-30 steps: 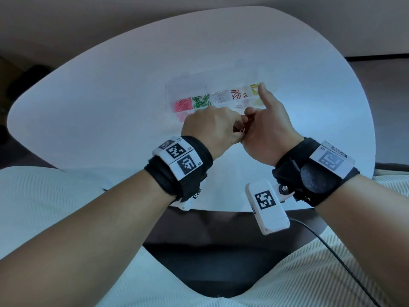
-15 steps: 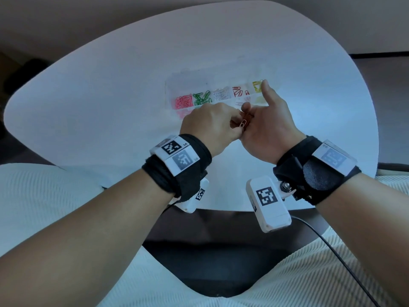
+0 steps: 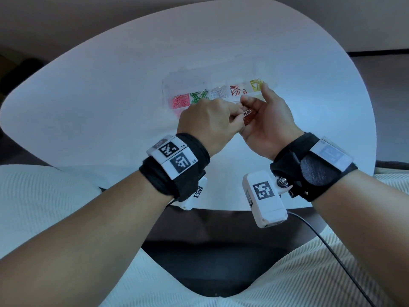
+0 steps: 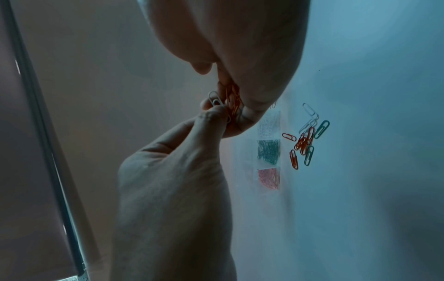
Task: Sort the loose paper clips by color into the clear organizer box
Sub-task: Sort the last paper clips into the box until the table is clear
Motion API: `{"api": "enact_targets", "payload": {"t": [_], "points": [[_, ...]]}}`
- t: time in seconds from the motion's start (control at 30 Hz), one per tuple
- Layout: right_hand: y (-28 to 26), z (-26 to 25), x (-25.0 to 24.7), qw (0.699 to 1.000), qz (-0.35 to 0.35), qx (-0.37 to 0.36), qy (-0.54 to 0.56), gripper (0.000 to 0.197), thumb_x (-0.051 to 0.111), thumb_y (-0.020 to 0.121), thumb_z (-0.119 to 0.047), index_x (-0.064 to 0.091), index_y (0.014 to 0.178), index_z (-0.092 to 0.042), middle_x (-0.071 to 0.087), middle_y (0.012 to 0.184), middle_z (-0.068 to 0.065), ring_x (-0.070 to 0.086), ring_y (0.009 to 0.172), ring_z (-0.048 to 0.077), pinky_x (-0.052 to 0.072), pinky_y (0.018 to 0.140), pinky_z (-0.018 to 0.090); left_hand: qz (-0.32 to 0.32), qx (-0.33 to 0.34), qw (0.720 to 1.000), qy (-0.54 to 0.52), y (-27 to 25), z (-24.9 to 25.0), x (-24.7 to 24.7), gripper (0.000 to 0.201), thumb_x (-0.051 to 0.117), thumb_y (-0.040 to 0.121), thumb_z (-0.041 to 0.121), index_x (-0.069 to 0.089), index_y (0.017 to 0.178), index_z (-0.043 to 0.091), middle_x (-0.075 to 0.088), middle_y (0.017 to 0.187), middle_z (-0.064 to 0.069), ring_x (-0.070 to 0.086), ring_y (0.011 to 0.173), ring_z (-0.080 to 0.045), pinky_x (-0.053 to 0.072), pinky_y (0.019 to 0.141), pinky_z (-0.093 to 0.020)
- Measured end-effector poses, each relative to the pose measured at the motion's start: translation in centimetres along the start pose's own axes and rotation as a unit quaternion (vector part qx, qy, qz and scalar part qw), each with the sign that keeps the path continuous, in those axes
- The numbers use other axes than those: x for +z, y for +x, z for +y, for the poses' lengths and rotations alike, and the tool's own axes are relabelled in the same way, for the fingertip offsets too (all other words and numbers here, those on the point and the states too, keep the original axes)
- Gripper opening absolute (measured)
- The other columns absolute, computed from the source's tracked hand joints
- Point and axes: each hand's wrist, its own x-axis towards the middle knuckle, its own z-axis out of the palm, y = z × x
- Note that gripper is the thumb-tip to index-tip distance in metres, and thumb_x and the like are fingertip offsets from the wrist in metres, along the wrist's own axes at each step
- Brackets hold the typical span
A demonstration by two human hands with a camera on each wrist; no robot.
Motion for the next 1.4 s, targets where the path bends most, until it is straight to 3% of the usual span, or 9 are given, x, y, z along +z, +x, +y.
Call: {"api": "enact_targets", "payload": {"t": [0.17,0.23,0.33,0.53,0.83,0.93,1.13,1.27,1.4], "points": [[0.3,0.1,-0.2,0.999,0.020,-0.018,-0.021,0.054,0.040,0.101,-0.046,0.056,0.072,-0.004,0.055,0.073,0.012,0.056,0.066,0.022,0.054,0.067,0.031,0.003,0.025,1.000,0.011,0.1,-0.2,-0.2,0.022,0.053,0.092,0.045,0.071,0.096,0.033,0.038,0.049,0.009,0.046,0.066,-0.020,0.044,0.066,-0.028],[0.4,0.1,-0.5,0.998,0.041,-0.022,-0.048,0.052,0.040,0.101,-0.046,0.056,0.070,-0.008,0.053,0.071,0.009,0.051,0.058,0.019,0.050,0.059,0.027,0.012,0.020,1.000,-0.012,0.4,-0.4,-0.4,0.021,0.056,0.090,0.046,0.072,0.094,0.032,0.040,0.050,0.011,0.049,0.064,-0.019,0.046,0.066,-0.028],[0.4,0.0,-1.0,0.993,0.067,-0.013,-0.100,0.049,0.039,0.100,-0.046,0.048,0.064,-0.014,0.036,0.056,0.000,0.034,0.046,0.015,0.030,0.046,0.023,0.041,-0.046,0.996,-0.058,2.4,-1.6,-0.7,0.017,0.065,0.084,0.043,0.073,0.084,0.029,0.053,0.056,0.012,0.054,0.058,-0.015,0.042,0.059,-0.022],[0.0,0.4,-0.9,0.982,0.083,0.016,-0.170,0.049,0.043,0.099,-0.041,0.034,0.057,-0.019,0.020,0.054,-0.005,0.014,0.045,0.013,0.014,0.048,0.025,-0.016,-0.160,0.985,-0.053,8.7,-4.9,0.1,0.011,0.067,0.083,0.031,0.074,0.084,0.021,0.068,0.082,0.008,0.066,0.080,-0.016,0.049,0.068,-0.024],[1.0,1.6,-2.4,0.976,0.117,0.047,-0.178,0.030,0.054,0.096,-0.028,0.045,0.072,-0.012,0.033,0.061,0.002,0.036,0.053,0.018,0.050,0.050,0.026,-0.040,-0.199,0.972,-0.120,10.7,-5.5,0.9,0.024,0.049,0.090,0.030,0.051,0.072,0.015,0.052,0.075,-0.002,0.047,0.068,-0.024,0.039,0.064,-0.028],[1.3,1.8,-2.6,0.974,0.117,0.078,-0.177,0.018,0.055,0.096,-0.023,0.050,0.091,-0.007,0.041,0.073,0.007,0.044,0.063,0.023,0.055,0.056,0.027,-0.039,-0.271,0.934,-0.231,10.0,-5.8,0.5,0.020,0.039,0.089,0.020,0.049,0.076,0.010,0.046,0.066,-0.003,0.039,0.056,-0.022,0.033,0.059,-0.027],[3.7,-1.3,1.2,0.979,0.114,-0.015,-0.171,0.022,0.045,0.098,-0.024,0.048,0.087,-0.005,0.042,0.070,0.008,0.045,0.059,0.020,0.048,0.057,0.025,-0.102,-0.361,0.746,-0.550,8.7,-4.4,0.2,0.023,0.033,0.089,0.005,0.052,0.075,0.008,0.044,0.061,-0.005,0.032,0.047,-0.012,0.026,0.043,-0.019],[5.8,-3.1,3.3,0.978,0.123,-0.075,-0.151,0.027,0.044,0.098,-0.029,0.048,0.095,-0.003,0.046,0.073,0.009,0.048,0.061,0.020,0.048,0.062,0.027,-0.114,-0.357,0.732,-0.569,10.2,-2.8,-0.4,0.023,0.036,0.090,0.006,0.057,0.082,0.005,0.052,0.066,-0.007,0.044,0.052,-0.014,0.035,0.044,-0.018],[7.0,-3.8,3.5,0.977,0.130,-0.061,-0.155,0.051,0.048,0.096,-0.045,0.053,0.112,0.003,0.055,0.102,0.014,0.056,0.090,0.025,0.051,0.084,0.029,-0.115,-0.382,0.723,-0.565,11.7,-2.3,-0.7,0.017,0.041,0.090,0.008,0.057,0.086,0.004,0.055,0.069,-0.009,0.050,0.055,-0.017,0.041,0.045,-0.017]]}}
